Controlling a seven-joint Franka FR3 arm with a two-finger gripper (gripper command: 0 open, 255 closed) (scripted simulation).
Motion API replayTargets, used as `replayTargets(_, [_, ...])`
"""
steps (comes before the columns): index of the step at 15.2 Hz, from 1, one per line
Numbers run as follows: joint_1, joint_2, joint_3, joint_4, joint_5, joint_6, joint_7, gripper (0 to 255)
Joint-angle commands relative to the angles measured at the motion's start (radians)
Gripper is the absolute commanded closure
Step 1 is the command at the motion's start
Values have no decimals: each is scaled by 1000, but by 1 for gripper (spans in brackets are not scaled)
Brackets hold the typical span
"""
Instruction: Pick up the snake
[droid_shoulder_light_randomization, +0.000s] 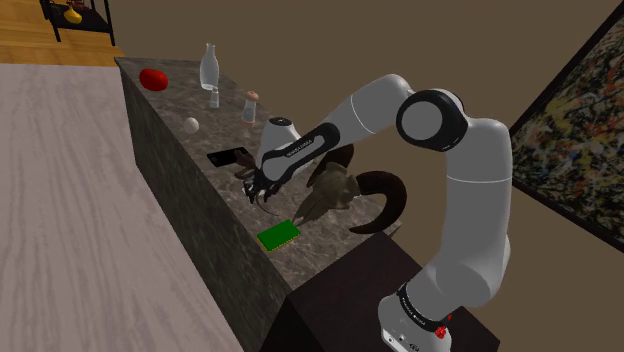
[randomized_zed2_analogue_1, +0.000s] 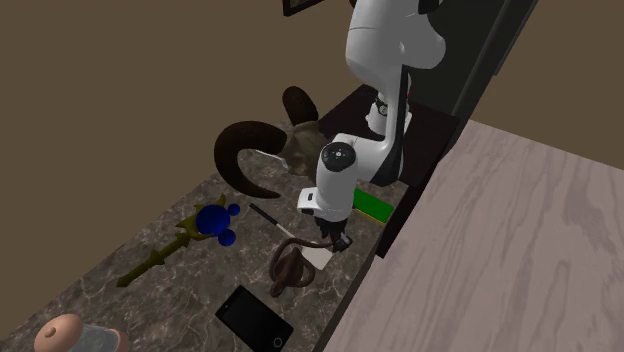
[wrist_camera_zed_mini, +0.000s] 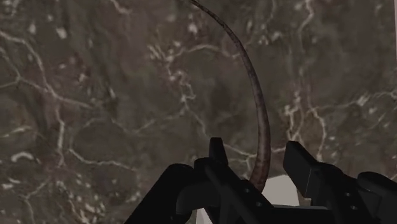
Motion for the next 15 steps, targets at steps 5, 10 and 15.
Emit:
replayTargets(5, [-3, -15, 10, -8, 6, -3, -7, 255])
replayTargets(10, [-11, -71, 21, -17, 18, -50, -14, 255])
replayTargets(15, [-19, -124, 31, -20, 31, -99, -22, 255])
